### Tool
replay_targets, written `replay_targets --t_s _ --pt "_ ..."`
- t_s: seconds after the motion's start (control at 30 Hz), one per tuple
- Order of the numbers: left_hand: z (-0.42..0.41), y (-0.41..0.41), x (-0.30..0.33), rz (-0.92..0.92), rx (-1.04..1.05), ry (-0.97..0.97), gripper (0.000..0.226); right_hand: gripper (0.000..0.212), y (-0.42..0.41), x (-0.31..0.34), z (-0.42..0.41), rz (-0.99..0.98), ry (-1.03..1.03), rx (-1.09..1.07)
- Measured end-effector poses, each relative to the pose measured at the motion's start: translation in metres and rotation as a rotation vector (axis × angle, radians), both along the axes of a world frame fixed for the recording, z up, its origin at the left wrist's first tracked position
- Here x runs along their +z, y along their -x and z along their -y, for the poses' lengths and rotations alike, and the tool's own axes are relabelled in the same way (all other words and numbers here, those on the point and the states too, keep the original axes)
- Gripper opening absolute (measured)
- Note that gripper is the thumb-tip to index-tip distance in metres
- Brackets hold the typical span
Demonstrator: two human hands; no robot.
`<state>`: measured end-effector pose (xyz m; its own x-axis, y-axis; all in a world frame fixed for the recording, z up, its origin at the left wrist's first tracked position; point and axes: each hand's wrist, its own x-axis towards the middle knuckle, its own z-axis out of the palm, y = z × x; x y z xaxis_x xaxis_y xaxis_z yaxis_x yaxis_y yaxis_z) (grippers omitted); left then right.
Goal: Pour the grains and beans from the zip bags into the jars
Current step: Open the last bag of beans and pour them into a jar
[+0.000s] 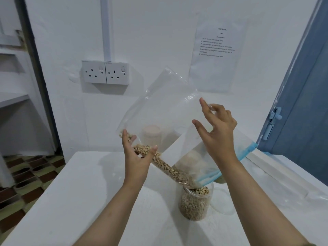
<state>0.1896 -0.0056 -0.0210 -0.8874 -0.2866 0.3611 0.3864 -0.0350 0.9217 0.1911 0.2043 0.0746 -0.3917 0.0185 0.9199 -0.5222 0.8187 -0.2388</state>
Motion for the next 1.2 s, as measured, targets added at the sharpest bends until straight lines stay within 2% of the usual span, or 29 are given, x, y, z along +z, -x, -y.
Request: replay_targets --t_s 0.27,0.43,0.73,1.2 --pt "-0.005 0.003 0.005 0.058 -0.011 -0.144 0.098 0.055 -0.001 -0.001 0.003 0.019 0.001 0.033" --pt "-0.003 0.007 0.011 0.002 -0.039 -0.229 0.095 0.056 -0.001 -0.001 0.001 0.013 0.023 0.047" --pt "0.001 0.004 0.023 -0.004 -0.114 -0.237 0.104 0.056 -0.005 0.001 -0.001 0.020 0.059 0.071" --pt "0.005 0.004 0.021 -0.059 -0.078 -0.233 0.088 0.055 -0.008 0.003 0.001 0.026 0.065 0.073"
